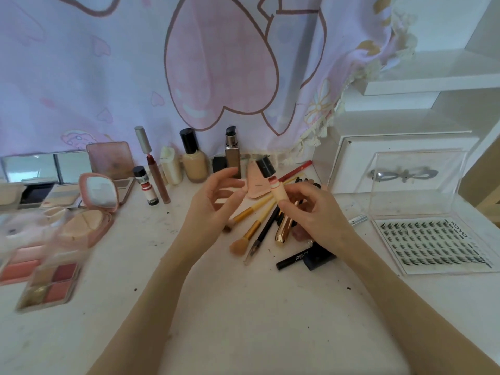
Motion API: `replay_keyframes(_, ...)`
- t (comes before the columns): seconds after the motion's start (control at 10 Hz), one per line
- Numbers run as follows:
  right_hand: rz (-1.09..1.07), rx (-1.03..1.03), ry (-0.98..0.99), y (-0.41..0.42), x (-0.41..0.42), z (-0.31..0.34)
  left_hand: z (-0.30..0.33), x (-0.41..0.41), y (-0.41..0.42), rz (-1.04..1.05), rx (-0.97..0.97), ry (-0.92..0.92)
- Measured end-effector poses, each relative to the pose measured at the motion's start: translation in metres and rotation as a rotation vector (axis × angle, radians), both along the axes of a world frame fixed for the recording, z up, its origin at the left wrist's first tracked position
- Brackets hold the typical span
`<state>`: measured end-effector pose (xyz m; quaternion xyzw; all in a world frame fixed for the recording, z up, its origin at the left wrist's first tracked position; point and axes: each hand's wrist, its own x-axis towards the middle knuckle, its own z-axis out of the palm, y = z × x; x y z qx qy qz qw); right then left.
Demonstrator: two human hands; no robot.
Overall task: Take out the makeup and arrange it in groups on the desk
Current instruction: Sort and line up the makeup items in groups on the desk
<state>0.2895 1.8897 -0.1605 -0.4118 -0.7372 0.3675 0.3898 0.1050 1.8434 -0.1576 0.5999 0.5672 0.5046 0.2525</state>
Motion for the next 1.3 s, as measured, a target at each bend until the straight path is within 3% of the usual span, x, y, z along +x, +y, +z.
replay_keyframes(0.2, 0.13, -0.039, 0.012, -0.002, -0.024, 0.018, -0.026, -0.067, -0.036, 0.293, -0.18, 0.543)
replay_keyframes(0.4, 0.182, -0.056, -0.075, 0.013, -0.077, 0.022, -0.042, -0.085, -0.056, 0.351, -0.392, 0.843)
replay_keyframes(0.8, 0.127, -0.02, -0.294, 0.037, -0.174, -0.008, -0.045, -0.082, -0.055, 0.369, -0.432, 0.896)
replay_keyframes(1.3, 0.13, 0.031, -0.359, 0.039, -0.185, -0.013, -0.046, -0.082, -0.055, 0.36, -0.429, 0.89)
